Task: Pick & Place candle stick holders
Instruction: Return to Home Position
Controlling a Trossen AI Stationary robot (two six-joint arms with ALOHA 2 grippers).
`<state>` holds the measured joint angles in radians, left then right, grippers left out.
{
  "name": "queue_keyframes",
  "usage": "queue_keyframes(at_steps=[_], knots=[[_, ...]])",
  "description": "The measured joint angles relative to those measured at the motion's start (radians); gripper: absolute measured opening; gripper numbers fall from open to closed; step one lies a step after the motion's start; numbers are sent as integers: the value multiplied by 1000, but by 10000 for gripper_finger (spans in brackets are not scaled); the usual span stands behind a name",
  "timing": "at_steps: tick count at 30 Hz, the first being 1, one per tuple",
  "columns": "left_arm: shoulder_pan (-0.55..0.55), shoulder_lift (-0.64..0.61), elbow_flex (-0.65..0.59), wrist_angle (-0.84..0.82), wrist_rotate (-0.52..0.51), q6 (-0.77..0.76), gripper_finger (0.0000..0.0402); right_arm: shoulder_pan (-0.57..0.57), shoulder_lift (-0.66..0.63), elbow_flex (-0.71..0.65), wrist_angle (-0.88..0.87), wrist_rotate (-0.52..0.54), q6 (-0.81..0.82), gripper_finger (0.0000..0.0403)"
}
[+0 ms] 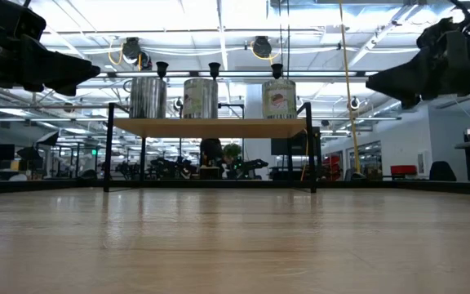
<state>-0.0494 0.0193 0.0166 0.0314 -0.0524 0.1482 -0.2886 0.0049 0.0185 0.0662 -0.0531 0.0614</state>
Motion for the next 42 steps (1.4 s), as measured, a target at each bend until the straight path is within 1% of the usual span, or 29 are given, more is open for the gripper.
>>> queue_keyframes(at_steps=[3, 42], knots=[[0, 0, 0, 0, 0, 0, 129, 0, 0, -1, 5, 0, 37, 105], [0, 0, -1, 2, 0, 0, 129, 0, 0, -4, 5, 0, 25, 105]])
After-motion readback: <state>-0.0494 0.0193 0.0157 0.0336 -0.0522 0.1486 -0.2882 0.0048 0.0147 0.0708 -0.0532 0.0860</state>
